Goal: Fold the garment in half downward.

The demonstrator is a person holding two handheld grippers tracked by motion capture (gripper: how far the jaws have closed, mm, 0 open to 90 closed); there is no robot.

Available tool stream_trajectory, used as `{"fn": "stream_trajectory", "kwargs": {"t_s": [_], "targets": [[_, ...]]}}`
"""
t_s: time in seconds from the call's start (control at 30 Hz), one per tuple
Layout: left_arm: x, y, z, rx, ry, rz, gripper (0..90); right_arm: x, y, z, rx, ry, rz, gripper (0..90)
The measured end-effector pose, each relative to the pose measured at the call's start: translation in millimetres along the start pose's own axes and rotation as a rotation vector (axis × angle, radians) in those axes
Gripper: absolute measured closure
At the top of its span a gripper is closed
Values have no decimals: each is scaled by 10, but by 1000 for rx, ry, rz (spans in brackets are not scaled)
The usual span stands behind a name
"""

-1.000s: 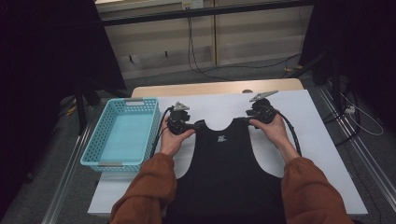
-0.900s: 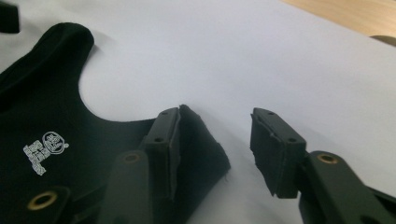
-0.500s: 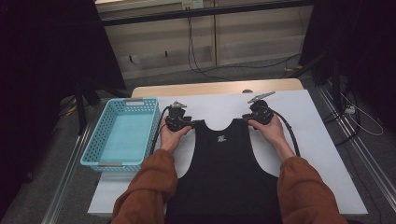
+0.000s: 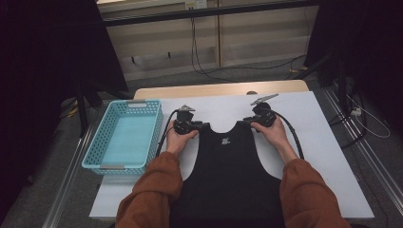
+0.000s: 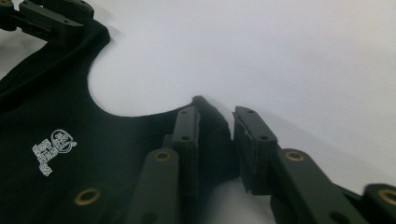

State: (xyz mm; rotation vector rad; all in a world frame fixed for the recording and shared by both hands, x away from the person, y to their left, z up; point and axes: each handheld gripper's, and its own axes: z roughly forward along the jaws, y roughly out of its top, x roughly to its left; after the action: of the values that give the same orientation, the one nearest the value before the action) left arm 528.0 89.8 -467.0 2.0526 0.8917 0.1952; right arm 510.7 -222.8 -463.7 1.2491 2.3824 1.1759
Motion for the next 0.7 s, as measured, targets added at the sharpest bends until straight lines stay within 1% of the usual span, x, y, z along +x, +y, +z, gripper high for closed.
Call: {"fn": "stream_trajectory", "kwargs": {"t_s": [0.03,0.07,0.1,0.13,0.2,0.23,0.27,0.3,0.33,0.4,0.47,0.5,0.6,0.63,0.67,0.7], "targets": [[-4,0,1,3,-9,-8,689,9,5,4,4,3,-1,770],[-9,2,-2,12,-11,-5,726,14,8,6,6,6,0,789],[-16,3,1,16,-23,-9,772,15,11,8,8,8,0,836],[-20,5,-3,21,-24,-14,804,15,12,8,12,19,3,858],[-9,9,-11,19,-31,-35,832,26,17,8,14,12,3,871],[-3,10,-17,18,-25,-38,839,32,24,3,16,3,-1,875],[9,10,-28,12,-26,-53,841,34,29,-3,18,-7,-4,877],[14,13,-38,13,-27,-50,843,34,38,-18,17,-26,-9,878],[13,24,-53,13,-21,-48,845,28,41,-32,9,-27,-7,878],[14,49,-82,-4,-30,-56,846,5,49,-76,-14,-29,4,879],[10,83,-114,-14,-26,-57,847,-5,54,-102,-19,-34,4,879],[6,100,-126,-19,-31,-59,847,-10,58,-119,-30,-34,6,879],[-19,162,-169,-27,-37,-46,847,-2,78,-162,-48,-31,7,879],[-30,186,-183,-33,-36,-42,847,-1,90,-182,-63,-32,5,879],[-45,208,-195,-45,-38,-46,847,1,99,-201,-71,-29,6,879],[-51,232,-213,-45,-38,-39,847,2,107,-219,-78,-27,8,879]]}}
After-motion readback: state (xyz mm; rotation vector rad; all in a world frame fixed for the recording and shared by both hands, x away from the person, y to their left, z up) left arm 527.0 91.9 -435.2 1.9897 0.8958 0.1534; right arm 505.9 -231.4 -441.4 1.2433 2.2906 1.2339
